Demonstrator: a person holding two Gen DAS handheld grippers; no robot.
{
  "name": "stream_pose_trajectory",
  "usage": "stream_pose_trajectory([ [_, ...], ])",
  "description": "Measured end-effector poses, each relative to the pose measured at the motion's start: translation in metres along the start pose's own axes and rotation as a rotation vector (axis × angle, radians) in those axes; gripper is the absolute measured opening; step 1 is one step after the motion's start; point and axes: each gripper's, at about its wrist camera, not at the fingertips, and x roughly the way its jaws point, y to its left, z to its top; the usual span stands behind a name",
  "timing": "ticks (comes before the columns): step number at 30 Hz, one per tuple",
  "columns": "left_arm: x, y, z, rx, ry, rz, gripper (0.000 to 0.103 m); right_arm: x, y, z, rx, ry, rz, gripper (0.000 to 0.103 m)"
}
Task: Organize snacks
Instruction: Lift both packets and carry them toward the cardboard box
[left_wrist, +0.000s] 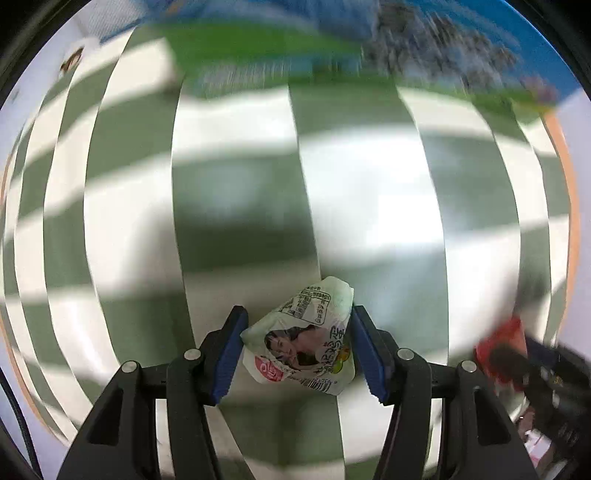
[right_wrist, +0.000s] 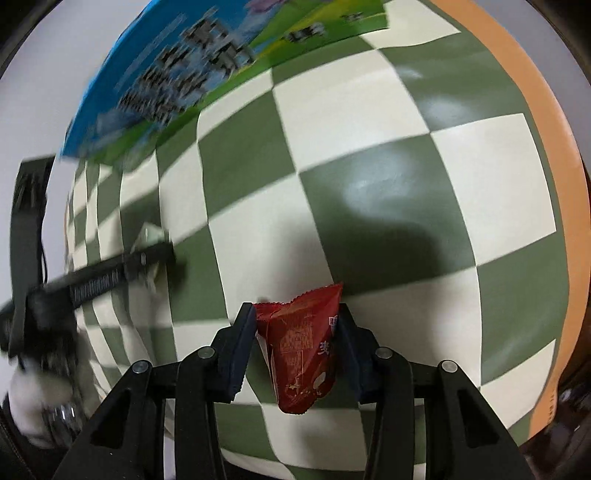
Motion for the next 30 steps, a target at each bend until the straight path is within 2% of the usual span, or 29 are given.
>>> stream_pose_trajectory([
  [5, 0.004, 0.001, -0.037, -0.051, 0.027, -0.028, 0.055, 0.006, 0.005, -0.018, -0.082, 0.03, -0.047, 0.045],
  [10, 0.011, 0.003, -0.041, -0.042, 0.033, -0.021, 0.061, 0.007, 0.002, -0.022, -0.077, 0.03, -0.046, 0.048],
  [14, 0.013, -0.001, -0.045, -0.039, 0.029, -0.016, 0.062, 0.006, 0.002, -0.025, -0.088, 0.039, -0.05, 0.05],
  [18, 0.015, -0.013, -0.028, -0.034, 0.028, -0.011, 0.062, 0.011, 0.005, -0.027, -0.075, 0.048, -0.033, 0.067],
  [19, 0.014, -0.011, -0.026, -0.032, 0.027, -0.009, 0.062, 0.011, 0.005, -0.028, -0.072, 0.048, -0.03, 0.068],
  [22, 0.003, -0.012, -0.026, -0.031, 0.02, -0.007, 0.062, 0.012, 0.007, -0.031, -0.086, 0.036, -0.048, 0.068],
  [24, 0.01, -0.012, -0.037, -0.025, 0.017, -0.003, 0.061, 0.012, 0.008, -0.033, -0.089, 0.023, -0.052, 0.067],
  [28, 0.009, -0.014, -0.043, -0.028, 0.008, 0.003, 0.058, 0.014, 0.01, -0.038, -0.119, -0.004, -0.104, 0.049],
  [30, 0.007, -0.015, -0.044, -0.026, 0.005, 0.006, 0.057, 0.013, 0.007, -0.039, -0.115, -0.018, -0.103, 0.046],
])
